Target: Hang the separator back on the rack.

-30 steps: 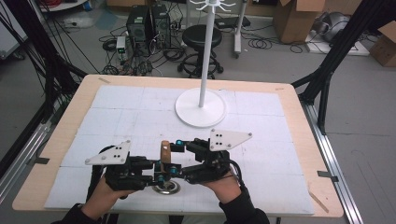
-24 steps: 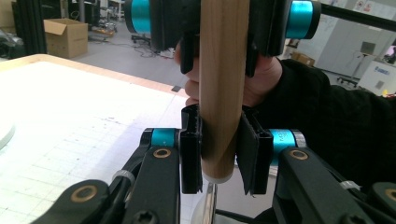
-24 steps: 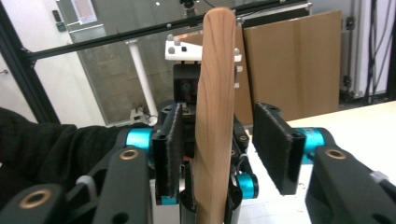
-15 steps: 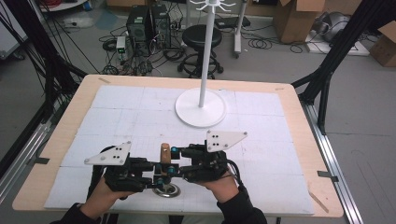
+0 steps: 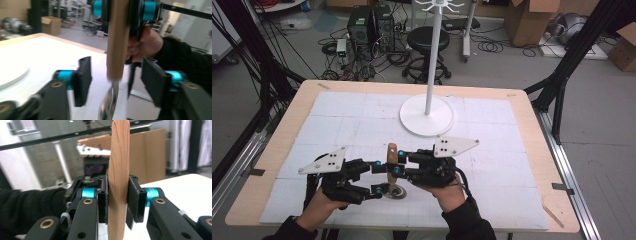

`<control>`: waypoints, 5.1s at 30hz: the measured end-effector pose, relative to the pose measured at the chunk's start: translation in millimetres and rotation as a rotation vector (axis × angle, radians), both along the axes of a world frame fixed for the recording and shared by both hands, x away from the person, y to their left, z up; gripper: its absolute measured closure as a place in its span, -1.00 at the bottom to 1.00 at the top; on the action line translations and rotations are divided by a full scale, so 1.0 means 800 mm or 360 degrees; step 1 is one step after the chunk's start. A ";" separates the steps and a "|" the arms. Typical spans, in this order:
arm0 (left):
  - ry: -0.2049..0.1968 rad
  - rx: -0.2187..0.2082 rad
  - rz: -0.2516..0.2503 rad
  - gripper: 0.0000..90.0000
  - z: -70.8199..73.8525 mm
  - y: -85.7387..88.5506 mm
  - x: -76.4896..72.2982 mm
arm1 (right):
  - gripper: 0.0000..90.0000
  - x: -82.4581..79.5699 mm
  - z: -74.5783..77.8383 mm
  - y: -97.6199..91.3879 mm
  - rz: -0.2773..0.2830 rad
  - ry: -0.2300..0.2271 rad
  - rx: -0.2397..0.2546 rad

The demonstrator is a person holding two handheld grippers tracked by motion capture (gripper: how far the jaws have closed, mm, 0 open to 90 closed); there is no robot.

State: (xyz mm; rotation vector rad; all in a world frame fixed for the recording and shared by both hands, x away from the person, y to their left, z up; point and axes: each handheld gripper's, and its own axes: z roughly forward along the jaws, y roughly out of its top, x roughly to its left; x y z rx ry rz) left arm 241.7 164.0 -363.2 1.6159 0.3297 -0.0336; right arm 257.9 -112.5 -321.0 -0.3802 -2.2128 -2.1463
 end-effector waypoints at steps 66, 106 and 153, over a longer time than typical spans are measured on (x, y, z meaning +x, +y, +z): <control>0.0044 0.0090 0.0700 -0.62 -0.035 0.111 0.043 | 0.60 0.262 0.189 -0.027 -0.0811 0.0030 -0.0065; 0.0038 0.0039 0.0741 -0.59 -0.033 0.117 0.041 | -0.55 0.100 0.017 -0.157 -0.1149 0.0013 -0.0298; -0.0016 -0.0018 0.0777 -0.67 -0.033 0.112 0.033 | -0.65 -0.040 -0.070 -0.216 -0.1250 -0.0043 -0.0444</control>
